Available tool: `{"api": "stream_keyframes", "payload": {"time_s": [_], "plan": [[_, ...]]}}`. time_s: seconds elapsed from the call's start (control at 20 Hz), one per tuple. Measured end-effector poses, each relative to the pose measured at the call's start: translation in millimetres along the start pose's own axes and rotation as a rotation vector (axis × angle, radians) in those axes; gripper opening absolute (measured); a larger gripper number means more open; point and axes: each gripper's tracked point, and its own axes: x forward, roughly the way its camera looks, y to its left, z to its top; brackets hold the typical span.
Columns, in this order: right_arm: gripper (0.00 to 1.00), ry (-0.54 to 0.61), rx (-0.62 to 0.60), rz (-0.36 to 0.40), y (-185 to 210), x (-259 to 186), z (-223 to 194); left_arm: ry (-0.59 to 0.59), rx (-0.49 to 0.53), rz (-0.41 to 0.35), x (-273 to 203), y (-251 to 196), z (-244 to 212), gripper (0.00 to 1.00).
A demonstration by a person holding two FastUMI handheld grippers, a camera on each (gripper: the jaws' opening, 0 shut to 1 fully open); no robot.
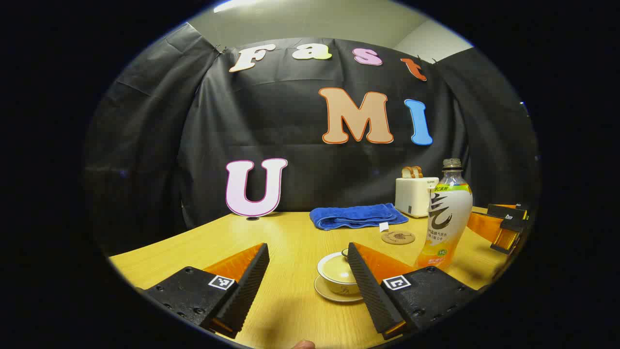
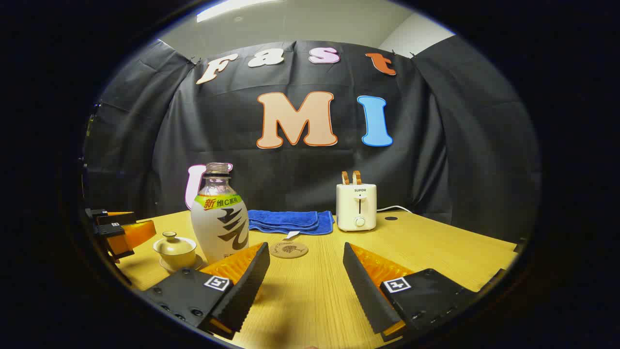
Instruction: Open the teacup lid with one hand, grasp the water bottle and pour water into the teacup with the other hand; after pouring, place the water bottle on the coaster and then close the teacup lid.
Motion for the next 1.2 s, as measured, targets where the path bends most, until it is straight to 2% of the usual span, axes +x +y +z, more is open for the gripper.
{"api": "stream_keyframes", "payload": {"time_s": [0.1, 0.55, 0.7, 1.15, 1.2], "plan": [[0.98, 0.000, 0.000, 0.000, -0.5, -0.6, -0.1, 0.001, 0.001, 0.000, 0.1, 0.1, -0.6, 0.94], [0.98, 0.000, 0.000, -0.005, -1.6, -0.4, -0.4, 0.001, 0.000, 0.008, 0.5, 2.4, -0.7, 0.93], [0.98, -0.001, 0.000, -0.004, -1.0, -0.2, -0.4, 0.000, 0.000, -0.017, 1.9, -3.3, -0.5, 0.94], [0.98, -0.001, 0.000, -0.003, -2.3, 0.0, -0.8, -0.003, -0.002, -0.020, 1.5, -3.6, -0.4, 0.94], [0.94, -0.001, 0.000, -0.003, -2.2, -0.1, -0.2, -0.001, -0.001, -0.024, 1.8, -4.9, -0.7, 0.93]]}}
